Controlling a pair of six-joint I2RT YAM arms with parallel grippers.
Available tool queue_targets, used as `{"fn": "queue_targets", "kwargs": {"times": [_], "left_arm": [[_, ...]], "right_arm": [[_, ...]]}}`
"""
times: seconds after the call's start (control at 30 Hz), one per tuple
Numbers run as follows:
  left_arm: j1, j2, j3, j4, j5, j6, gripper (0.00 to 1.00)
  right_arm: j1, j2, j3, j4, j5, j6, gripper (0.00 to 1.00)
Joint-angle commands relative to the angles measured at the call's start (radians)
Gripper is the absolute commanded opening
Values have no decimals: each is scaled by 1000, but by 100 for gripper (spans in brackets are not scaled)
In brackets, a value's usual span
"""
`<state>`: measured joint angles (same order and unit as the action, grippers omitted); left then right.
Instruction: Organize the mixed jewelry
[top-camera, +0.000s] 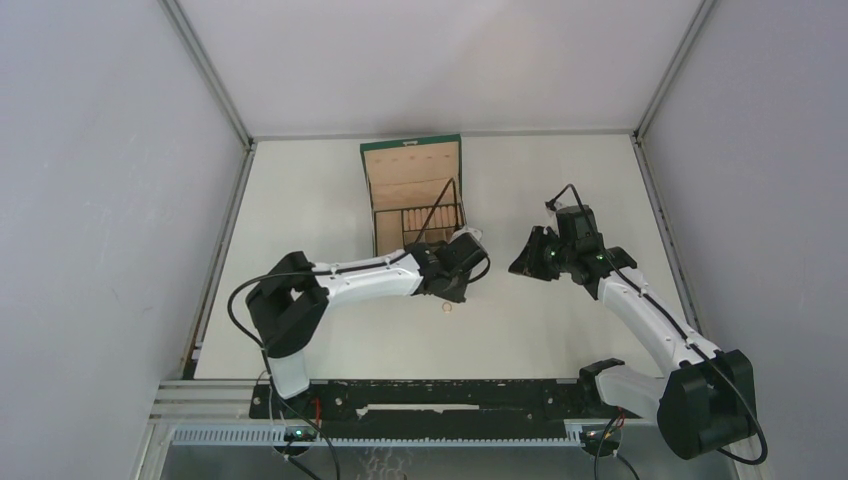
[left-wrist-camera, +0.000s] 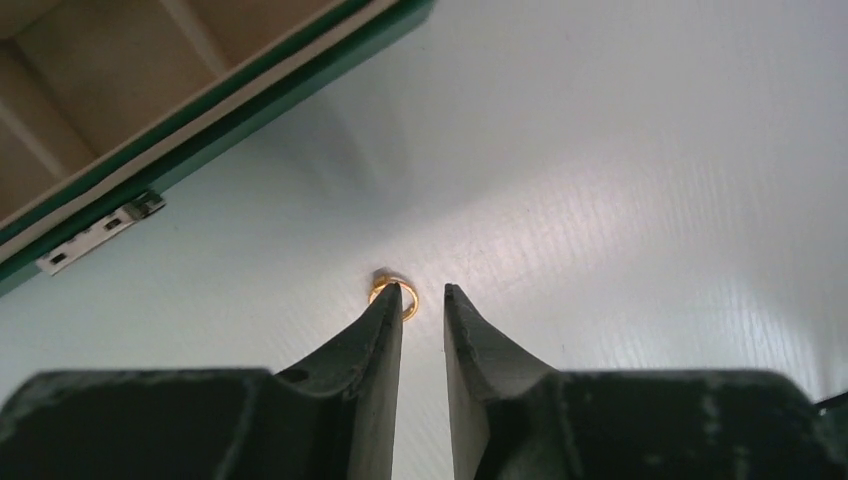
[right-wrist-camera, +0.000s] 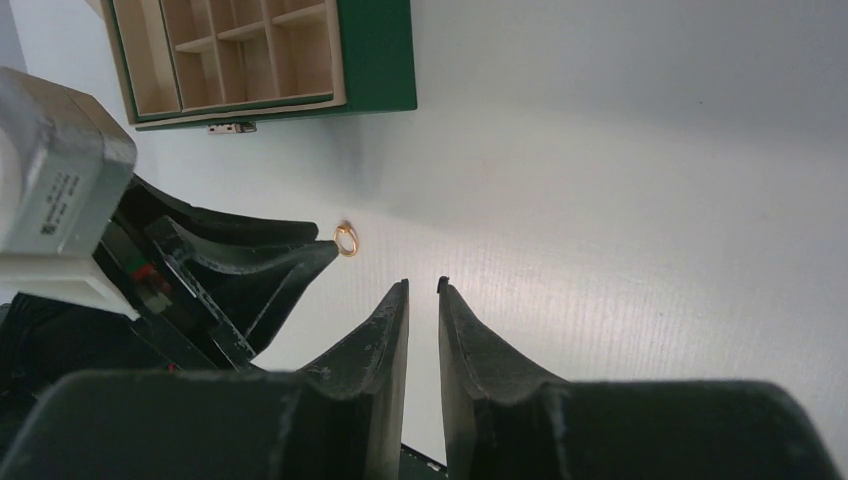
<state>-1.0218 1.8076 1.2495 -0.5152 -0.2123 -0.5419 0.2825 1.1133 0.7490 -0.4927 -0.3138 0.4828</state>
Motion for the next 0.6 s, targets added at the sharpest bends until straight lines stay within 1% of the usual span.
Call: {"fn": "queue_targets", "kwargs": {"times": [0.0,0.13,0.2,0.27,0.33,0.4,0.57], "left_arm": [[-2,-17,41,-91,-123,-204,27],[-30,-11,38,-106,-242,-387,28],[-44,17,67,-128,-273,-438,29],[-57,34,95,-147,-290,-449,29],[-63,39,98,-123,-264,-407,29],[-64,36,106,-128,-254,-331,29],[-61,-91,50,-135,-250,-34,32]], "right_arm": [[-6,-16,8,-10,-8,-22,25],[-16,-35,7,-41,-14,-28,25],[-19,-47,7,-60,-17,-36,25],[-22,-61,7,-82,-22,-47,25],[-22,-70,6,-95,-23,-58,25],[-22,-74,7,-102,-29,-69,25],[-22,-103,6,-105,-35,-53,25]]}}
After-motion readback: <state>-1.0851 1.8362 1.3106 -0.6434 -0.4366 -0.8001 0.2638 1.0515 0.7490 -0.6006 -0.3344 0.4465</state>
